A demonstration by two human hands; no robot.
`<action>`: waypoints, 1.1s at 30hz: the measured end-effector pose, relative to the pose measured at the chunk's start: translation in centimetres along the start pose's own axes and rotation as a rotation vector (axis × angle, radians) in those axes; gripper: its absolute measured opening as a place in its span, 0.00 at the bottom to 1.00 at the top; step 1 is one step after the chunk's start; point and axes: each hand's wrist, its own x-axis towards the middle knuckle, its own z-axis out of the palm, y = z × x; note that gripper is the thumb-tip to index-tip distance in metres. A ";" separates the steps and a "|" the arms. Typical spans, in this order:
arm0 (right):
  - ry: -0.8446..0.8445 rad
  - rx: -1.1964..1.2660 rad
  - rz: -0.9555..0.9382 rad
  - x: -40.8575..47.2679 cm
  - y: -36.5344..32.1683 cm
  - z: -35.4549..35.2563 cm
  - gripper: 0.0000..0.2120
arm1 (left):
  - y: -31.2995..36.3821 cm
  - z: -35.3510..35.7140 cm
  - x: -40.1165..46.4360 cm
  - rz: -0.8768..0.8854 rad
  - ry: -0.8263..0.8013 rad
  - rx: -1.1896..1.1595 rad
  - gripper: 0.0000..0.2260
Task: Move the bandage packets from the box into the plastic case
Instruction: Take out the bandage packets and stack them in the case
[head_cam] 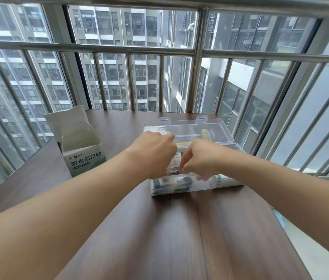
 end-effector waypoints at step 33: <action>-0.282 -0.382 -0.157 0.3 -1.0 -0.6 0.17 | 0.8 0.0 0.5 -0.068 -0.077 0.036 0.09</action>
